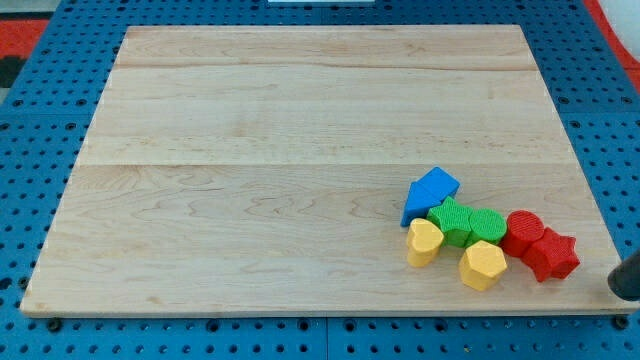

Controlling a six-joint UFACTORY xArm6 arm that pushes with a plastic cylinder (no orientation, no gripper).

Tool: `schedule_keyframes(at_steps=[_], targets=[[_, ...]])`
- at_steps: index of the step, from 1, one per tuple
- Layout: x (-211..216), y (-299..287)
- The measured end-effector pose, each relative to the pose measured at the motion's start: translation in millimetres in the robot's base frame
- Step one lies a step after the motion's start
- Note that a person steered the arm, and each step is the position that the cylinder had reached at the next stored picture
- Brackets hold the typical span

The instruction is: Push the yellow hexagon to the center

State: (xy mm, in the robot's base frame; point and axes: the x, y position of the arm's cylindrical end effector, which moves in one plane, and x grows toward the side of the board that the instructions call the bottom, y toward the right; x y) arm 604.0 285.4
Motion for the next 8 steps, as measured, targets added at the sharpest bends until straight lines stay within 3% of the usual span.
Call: schedule_keyframes(at_steps=[2, 4, 8], targets=[[-0.2, -12.9], [0.1, -100.2], [-58.8, -207.4]])
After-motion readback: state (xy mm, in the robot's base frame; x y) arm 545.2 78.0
